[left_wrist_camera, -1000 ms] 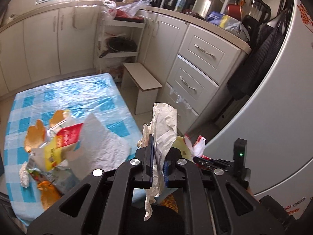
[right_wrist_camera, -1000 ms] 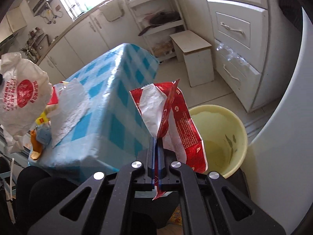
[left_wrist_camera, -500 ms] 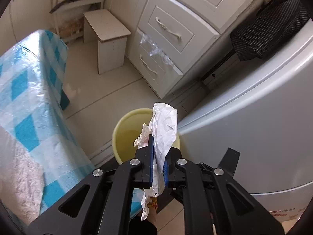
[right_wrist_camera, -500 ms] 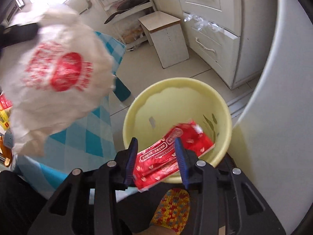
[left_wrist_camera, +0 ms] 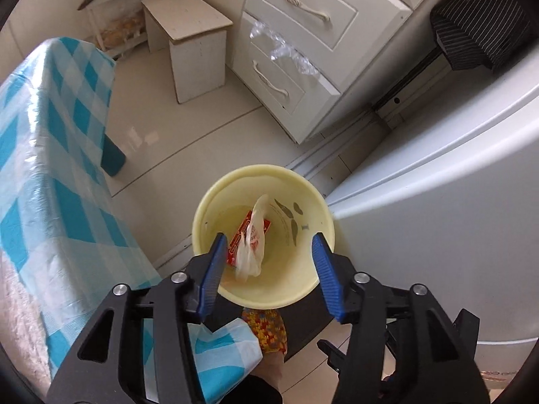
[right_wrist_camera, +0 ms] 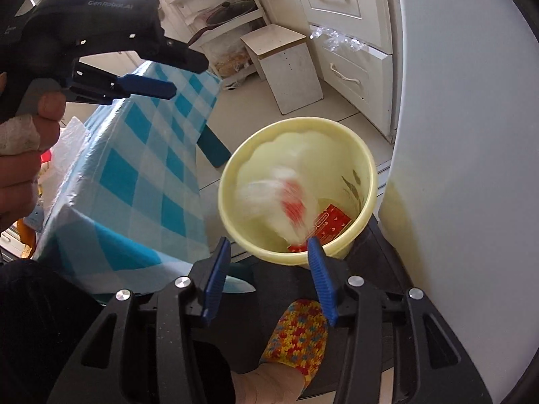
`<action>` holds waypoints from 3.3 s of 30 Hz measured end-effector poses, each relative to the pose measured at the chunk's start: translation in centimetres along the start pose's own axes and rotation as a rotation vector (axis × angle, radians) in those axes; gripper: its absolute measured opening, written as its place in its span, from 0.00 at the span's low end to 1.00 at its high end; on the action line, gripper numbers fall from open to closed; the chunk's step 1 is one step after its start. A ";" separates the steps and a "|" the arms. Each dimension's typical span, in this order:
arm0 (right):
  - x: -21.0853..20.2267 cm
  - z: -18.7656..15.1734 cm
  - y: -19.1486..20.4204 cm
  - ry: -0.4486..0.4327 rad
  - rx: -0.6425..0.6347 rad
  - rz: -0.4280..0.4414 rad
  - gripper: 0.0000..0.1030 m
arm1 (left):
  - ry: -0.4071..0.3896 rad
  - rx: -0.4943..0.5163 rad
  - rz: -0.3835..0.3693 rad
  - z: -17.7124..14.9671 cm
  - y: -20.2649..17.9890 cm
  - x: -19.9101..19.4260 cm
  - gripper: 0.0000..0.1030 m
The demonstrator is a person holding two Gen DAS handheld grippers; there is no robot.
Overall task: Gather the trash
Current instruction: 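Carry both items to the yellow bin and open both tools to drop them, then grasp the white tissue sheet with the right tool while the left tool grasps a plastic strip, then carry both items over the yellow bin and open both tools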
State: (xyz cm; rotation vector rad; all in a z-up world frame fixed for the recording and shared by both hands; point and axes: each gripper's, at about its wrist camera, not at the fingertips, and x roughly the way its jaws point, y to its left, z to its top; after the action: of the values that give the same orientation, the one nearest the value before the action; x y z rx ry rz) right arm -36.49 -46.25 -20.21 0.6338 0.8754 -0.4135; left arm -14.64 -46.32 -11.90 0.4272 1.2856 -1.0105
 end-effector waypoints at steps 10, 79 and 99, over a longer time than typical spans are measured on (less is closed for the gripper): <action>-2.4 0.0 4.5 -0.037 -0.067 0.059 0.52 | -0.243 -0.005 0.064 -5.7 4.1 -12.5 0.63; 6.8 9.2 30.7 0.019 -0.634 0.226 0.06 | -0.527 -0.292 0.217 -18.8 28.3 -24.4 0.03; -2.8 5.5 22.1 -0.074 -0.380 0.331 0.06 | -0.575 -0.099 0.332 -18.6 17.5 -27.2 0.03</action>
State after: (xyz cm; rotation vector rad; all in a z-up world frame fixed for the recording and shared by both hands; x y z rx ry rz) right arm -22.24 -33.21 -7.76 0.3972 0.7365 0.0304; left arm -10.13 -12.64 3.45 0.2359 0.7136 -0.7112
